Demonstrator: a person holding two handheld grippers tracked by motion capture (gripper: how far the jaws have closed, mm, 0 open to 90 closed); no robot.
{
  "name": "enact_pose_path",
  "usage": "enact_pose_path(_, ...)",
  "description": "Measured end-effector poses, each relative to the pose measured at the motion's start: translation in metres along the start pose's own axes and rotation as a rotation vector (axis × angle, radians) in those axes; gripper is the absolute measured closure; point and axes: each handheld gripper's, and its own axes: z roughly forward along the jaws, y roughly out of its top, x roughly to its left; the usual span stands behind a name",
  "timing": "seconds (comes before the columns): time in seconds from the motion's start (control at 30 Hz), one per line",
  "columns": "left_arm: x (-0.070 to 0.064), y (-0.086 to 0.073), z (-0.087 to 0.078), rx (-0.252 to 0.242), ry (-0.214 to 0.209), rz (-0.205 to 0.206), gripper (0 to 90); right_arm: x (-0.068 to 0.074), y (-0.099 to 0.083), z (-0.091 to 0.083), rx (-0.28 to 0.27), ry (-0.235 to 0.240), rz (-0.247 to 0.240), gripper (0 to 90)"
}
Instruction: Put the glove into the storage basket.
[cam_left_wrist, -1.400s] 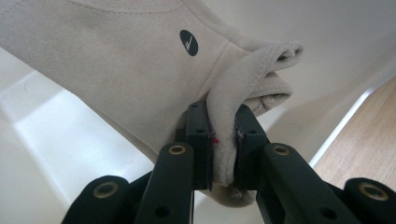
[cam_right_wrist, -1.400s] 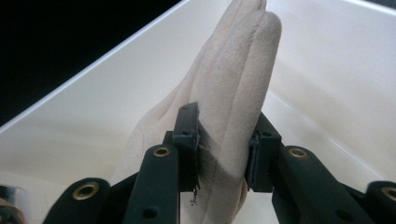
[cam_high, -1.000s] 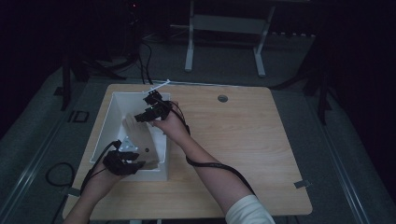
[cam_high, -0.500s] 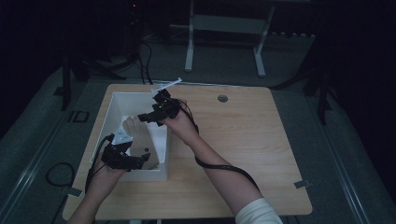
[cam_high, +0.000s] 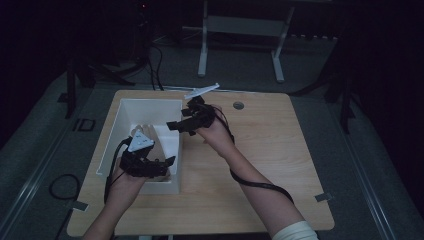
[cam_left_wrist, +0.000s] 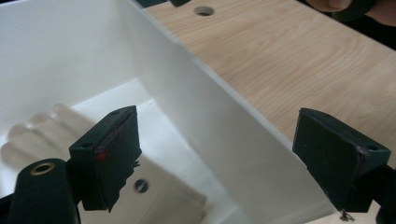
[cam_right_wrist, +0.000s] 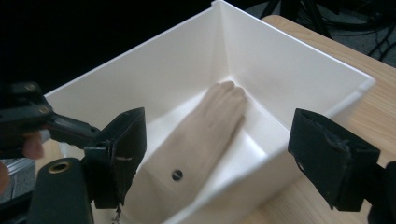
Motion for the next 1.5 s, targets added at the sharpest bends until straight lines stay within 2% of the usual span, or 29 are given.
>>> enact_pose_path(0.07,-0.003,0.003,0.000,-0.002,-0.012,0.002,15.4,-0.002,-0.002,-0.004,-0.004,-0.004,-0.001,19.2)
enact_pose_path(0.27,-0.025,0.018,0.006,-0.009,-0.058,0.039,15.4,-0.015,-0.016,-0.029,-0.018,-0.033,0.000,19.2)
enact_pose_path(0.3,-0.025,0.018,0.006,-0.009,-0.058,0.039,15.4,-0.015,-0.016,-0.029,-0.018,-0.033,0.000,19.2)
enact_pose_path(0.33,-0.035,0.024,0.010,-0.014,-0.081,0.058,15.3,-0.019,-0.022,-0.036,-0.012,-0.040,-0.005,19.0)
enact_pose_path(0.53,-0.050,0.030,0.017,-0.028,-0.112,0.073,15.2,-0.024,-0.036,-0.054,-0.011,-0.061,-0.027,18.0)
enact_pose_path(0.67,-0.062,0.033,0.025,-0.035,-0.136,0.086,15.2,-0.028,-0.045,-0.064,-0.012,-0.073,-0.025,18.0)
enact_pose_path(0.83,-0.074,0.034,0.034,-0.041,-0.163,0.106,14.9,-0.038,-0.060,-0.073,-0.022,-0.087,-0.009,18.1)
enact_pose_path(1.0,-0.083,0.032,0.044,-0.050,-0.199,0.102,14.8,-0.046,-0.075,-0.083,-0.040,-0.099,0.014,18.3)
enact_pose_path(1.17,-0.094,0.029,0.057,-0.030,-0.233,0.114,14.8,-0.050,-0.092,-0.087,-0.037,-0.114,0.015,17.6)
enact_pose_path(1.37,-0.109,0.022,0.075,0.005,-0.288,0.155,14.8,-0.054,-0.118,-0.087,-0.022,-0.121,0.021,16.3)
enact_pose_path(1.5,-0.118,0.019,0.083,0.016,-0.307,0.177,14.8,-0.057,-0.133,-0.087,-0.025,-0.122,0.029,16.5)
